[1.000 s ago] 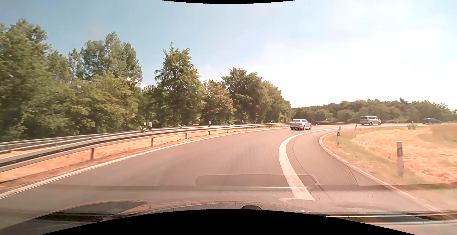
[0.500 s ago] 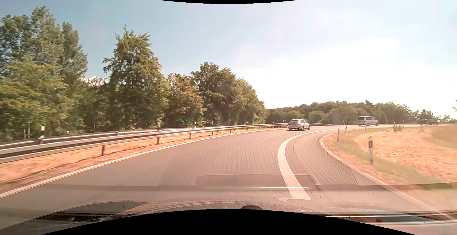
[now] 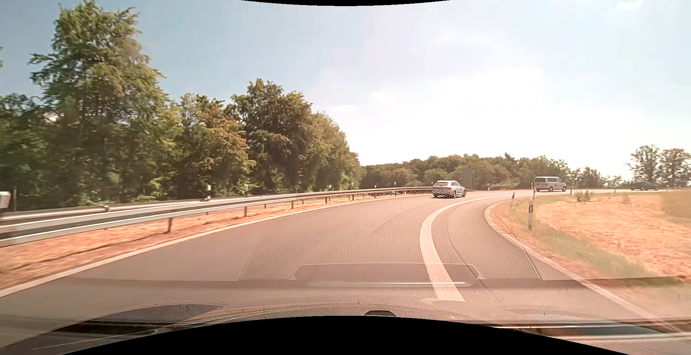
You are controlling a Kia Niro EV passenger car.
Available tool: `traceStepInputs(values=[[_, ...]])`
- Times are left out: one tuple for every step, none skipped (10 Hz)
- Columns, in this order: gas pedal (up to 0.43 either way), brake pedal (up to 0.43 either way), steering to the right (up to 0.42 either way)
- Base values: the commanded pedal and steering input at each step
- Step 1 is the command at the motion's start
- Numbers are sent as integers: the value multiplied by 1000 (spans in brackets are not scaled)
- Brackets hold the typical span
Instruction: Follow the waypoints while adhering to traffic rules and regulations
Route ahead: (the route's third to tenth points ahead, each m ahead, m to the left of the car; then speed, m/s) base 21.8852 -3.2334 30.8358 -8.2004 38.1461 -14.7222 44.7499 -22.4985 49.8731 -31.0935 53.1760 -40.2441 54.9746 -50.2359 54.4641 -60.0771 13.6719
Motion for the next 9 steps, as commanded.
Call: traceStepInputs(values=[[228,0,99],[228,0,99],[228,0,96],[228,0,93],[228,0,94],[228,0,96],[228,0,98],[228,0,97],[228,0,98]])
